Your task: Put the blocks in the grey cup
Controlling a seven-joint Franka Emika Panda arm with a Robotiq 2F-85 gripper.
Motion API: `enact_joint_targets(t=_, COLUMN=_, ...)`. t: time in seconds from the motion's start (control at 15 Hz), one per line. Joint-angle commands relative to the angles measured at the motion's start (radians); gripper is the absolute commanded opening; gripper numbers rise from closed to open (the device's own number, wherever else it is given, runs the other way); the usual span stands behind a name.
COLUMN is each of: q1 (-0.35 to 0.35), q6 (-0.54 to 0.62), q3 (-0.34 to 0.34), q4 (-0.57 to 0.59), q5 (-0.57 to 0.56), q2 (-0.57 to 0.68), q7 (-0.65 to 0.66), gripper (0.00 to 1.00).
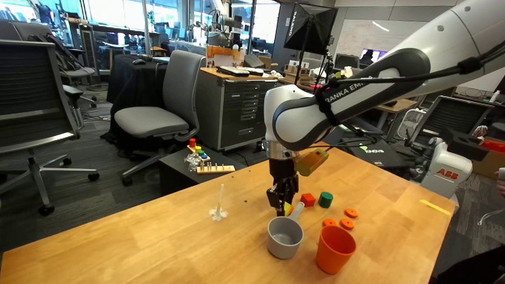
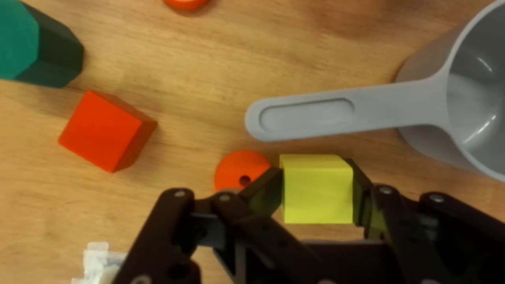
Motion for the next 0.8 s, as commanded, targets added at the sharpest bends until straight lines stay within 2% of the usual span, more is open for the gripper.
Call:
enact_joint_targets(t=0.0, q1=0.021, q6=0.036, q3=0.003, q4=-0.094, q5=-0.015, q2=-0.127, q7=0.014, gripper=0.18)
enact_joint_targets(t=0.4, q1=0.062, q6=0.061, q3=0.043, q4=-0.157, q5=0.011, q2=-0.26, q7=0.023, gripper=0.18)
enact_joint_targets(t=0.73, q1=0.051, q6=0.123, q3=0.097, q4=-0.31, q5=0.086, q2=-0.33, q7=0.044, gripper=0.18)
